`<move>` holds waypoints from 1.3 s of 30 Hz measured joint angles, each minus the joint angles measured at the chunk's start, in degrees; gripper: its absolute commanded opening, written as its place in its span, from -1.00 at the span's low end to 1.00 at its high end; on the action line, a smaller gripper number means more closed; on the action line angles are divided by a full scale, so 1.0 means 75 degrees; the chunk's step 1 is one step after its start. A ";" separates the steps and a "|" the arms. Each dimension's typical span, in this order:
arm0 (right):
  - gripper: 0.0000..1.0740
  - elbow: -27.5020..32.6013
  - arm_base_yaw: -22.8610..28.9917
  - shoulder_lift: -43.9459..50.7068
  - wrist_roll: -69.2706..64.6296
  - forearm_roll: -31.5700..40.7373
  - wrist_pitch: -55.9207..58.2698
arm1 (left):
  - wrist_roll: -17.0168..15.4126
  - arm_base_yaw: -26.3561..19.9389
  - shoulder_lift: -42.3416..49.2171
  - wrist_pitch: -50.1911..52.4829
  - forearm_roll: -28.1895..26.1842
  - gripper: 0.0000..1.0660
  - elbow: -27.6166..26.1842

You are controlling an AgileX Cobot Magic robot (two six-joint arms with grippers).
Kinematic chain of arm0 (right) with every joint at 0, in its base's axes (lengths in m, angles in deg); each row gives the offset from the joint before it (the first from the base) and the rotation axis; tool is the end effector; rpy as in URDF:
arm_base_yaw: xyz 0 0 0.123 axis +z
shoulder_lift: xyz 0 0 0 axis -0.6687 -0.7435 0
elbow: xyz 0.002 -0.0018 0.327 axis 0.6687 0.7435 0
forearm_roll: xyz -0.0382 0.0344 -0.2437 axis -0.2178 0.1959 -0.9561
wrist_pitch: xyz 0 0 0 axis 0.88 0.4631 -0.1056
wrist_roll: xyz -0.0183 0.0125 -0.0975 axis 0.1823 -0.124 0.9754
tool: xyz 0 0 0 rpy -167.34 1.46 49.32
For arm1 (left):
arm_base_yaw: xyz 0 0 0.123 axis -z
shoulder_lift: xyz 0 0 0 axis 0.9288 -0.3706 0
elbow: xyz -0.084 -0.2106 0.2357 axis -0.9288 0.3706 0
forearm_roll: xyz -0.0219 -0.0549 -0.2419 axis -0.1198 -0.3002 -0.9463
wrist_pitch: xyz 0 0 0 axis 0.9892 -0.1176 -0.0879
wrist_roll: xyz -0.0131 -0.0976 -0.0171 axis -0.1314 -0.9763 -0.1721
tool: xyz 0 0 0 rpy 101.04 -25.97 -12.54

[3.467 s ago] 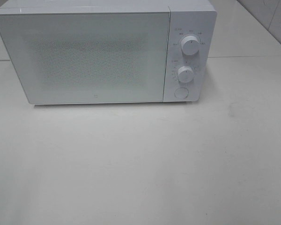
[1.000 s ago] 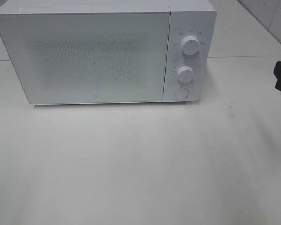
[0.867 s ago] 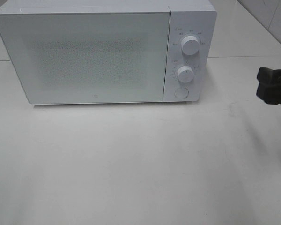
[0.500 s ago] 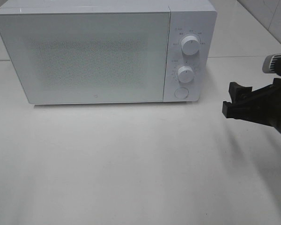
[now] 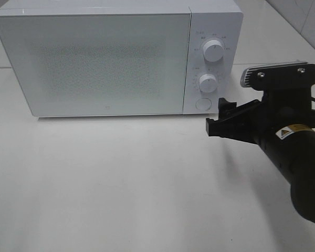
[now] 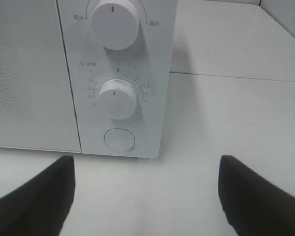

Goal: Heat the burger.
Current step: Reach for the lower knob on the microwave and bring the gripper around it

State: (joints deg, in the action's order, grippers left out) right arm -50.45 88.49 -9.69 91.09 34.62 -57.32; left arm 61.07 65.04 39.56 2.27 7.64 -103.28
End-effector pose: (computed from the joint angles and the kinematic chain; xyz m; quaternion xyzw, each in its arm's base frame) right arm 0.2196 0.1256 0.2037 -0.0071 0.7839 -0.0281 0.6202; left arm -0.0413 -0.0146 0.2748 -0.0024 0.8441 -0.0440 0.5344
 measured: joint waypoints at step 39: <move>0.42 -0.2269 -0.0405 -0.2299 -0.0252 -0.0497 -0.0542 | 0.0000 0.0000 0.0000 0.0000 0.0000 0.89 0.0000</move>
State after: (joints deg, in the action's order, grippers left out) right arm -67.46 85.45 -26.94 89.20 30.90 -61.39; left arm 61.07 65.04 39.56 2.27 7.64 -103.28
